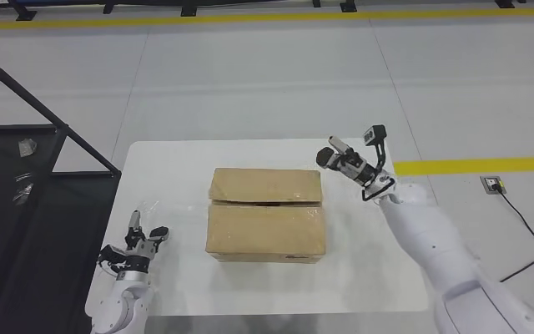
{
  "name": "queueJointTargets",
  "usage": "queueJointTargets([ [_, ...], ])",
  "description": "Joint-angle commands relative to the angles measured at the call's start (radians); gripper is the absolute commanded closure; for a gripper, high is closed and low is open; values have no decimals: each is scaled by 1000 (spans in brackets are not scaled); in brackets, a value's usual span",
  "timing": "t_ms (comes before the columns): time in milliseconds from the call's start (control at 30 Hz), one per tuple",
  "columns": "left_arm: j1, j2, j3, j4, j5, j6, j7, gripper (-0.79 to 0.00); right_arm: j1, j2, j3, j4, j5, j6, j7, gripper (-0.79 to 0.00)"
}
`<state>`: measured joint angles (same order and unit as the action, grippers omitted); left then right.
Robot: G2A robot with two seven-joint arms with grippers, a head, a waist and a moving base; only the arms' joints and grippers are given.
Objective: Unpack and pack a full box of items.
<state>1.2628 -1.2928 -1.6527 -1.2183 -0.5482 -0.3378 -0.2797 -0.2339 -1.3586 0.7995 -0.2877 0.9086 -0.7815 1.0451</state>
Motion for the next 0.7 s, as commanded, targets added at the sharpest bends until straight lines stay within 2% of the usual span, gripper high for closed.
queueJointTargets([
  [0, -2, 0, 1, 1, 0, 3, 1, -785, -11, 12, 16, -50, 10, 63, 56, -785],
  [167, -10, -2, 9, 12, 8, 4, 5, -785, -41, 42, 45, -144, -10, 175, 169, -785],
  [333, -20, -3, 17, 26, 15, 4, 8, -785, -61, 42, 52, -210, -17, 245, 238, -785],
  [500, -26, -4, 21, 32, 20, 2, 11, -785, -95, 21, 39, -284, -8, 280, 273, -785],
  [667, -29, -5, 21, 39, 16, 1, 12, -785, -102, -23, -11, -253, -31, 271, 265, -785],
])
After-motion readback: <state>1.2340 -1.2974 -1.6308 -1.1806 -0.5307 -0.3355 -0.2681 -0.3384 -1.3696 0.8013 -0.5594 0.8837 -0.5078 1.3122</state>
